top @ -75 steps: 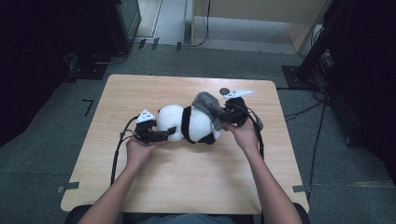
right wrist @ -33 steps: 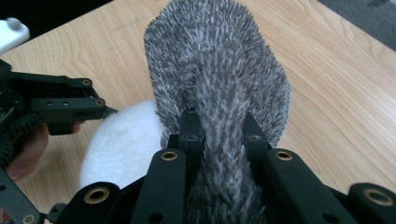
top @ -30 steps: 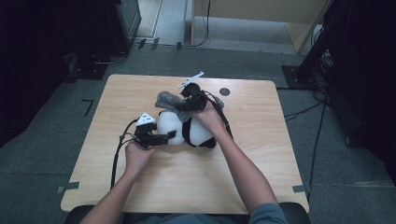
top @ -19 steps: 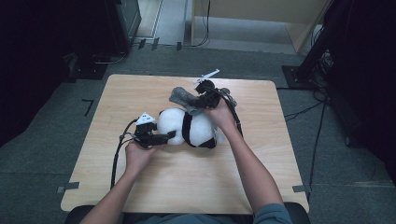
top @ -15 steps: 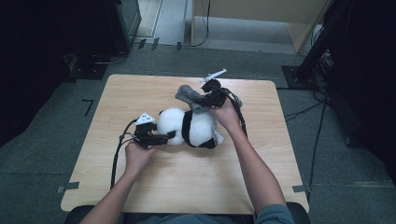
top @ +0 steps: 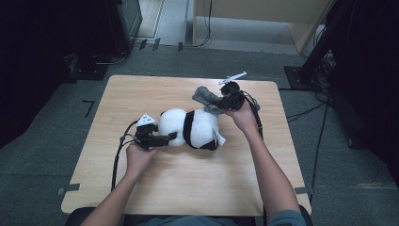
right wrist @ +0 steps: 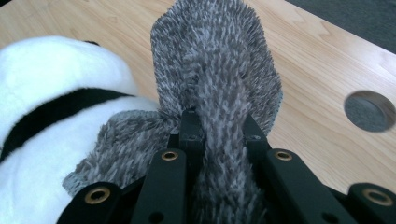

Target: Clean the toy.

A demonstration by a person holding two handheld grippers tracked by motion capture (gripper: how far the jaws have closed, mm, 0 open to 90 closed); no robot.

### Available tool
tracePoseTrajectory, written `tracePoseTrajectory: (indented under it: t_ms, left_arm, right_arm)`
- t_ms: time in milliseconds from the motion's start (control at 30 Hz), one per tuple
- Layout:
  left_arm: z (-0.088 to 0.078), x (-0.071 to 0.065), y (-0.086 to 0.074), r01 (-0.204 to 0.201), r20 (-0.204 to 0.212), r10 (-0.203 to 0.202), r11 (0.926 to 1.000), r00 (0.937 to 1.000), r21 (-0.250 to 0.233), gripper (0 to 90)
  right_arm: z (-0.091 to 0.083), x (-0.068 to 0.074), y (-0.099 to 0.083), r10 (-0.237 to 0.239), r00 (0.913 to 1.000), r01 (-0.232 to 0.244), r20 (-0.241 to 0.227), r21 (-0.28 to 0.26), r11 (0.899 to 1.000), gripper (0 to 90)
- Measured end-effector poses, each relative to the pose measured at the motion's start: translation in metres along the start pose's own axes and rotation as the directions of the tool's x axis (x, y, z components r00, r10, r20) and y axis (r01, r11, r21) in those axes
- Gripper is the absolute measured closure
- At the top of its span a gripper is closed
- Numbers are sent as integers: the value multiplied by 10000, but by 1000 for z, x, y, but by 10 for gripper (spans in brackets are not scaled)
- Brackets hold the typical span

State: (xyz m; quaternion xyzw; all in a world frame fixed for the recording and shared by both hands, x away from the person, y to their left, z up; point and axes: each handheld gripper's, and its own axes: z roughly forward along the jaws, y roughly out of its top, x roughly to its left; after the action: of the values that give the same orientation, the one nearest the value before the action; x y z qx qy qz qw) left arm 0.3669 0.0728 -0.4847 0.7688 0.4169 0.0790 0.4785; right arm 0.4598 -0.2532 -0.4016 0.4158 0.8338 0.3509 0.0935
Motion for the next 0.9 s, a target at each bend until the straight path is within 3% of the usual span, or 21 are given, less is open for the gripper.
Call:
tracePoseTrajectory:
  t_ms: [267,400,500,633,900]
  left_arm:
    - [0,1,-3,-70,77,71,9998,9999,-160,243]
    - [0,1,-3,-89,80,90,9998,9999,-158,243]
    - [0,1,-2,-104,87,106,9999,9999,-123,242]
    - [-1,1,-2,-137,71,138,9999,9999,-93,240]
    - [-1,0,-2,-169,37,170,9998,9998,-105,238]
  right_arm:
    - [-9,-11,-12,124,9996,-134,265,353,9993,772]
    - [-18,-9,-9,148,9994,-146,298,-60,9999,773]
    - [-25,0,-3,78,9997,-66,232,-515,9987,773]
    - [-26,14,13,-291,9995,296,94,-635,9975,772]
    - [-2,51,46,-1143,9927,1118,-382,-620,9918,768]
